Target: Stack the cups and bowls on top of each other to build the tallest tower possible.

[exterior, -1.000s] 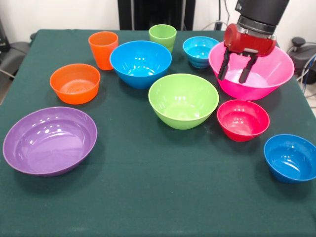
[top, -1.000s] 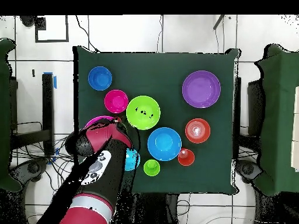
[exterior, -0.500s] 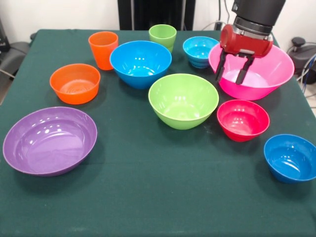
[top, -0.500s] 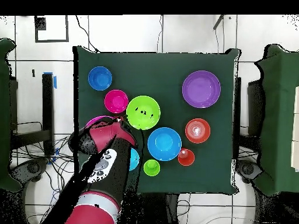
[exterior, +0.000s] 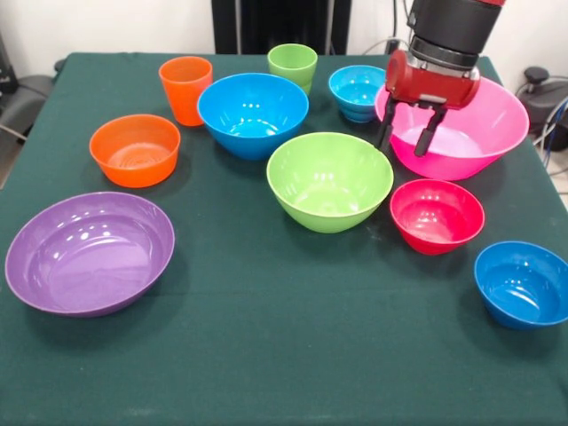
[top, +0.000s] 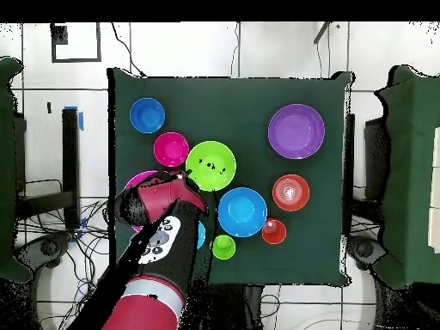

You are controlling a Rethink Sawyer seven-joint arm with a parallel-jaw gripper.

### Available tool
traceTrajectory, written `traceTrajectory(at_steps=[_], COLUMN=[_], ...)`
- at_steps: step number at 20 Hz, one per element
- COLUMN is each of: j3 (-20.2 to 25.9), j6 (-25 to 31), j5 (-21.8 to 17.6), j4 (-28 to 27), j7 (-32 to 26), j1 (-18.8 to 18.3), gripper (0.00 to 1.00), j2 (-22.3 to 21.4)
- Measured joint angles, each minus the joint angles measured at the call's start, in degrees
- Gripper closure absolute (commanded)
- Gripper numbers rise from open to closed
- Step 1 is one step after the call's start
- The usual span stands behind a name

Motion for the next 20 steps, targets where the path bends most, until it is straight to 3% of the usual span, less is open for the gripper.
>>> traceTrajectory(at_steps=[20], j3=[2.65], j6=[0.91], j5=[-0.01], j4=[0.38], j7=[0.0], j1=[-1.96], gripper=[0.0], j2=[-2.6])
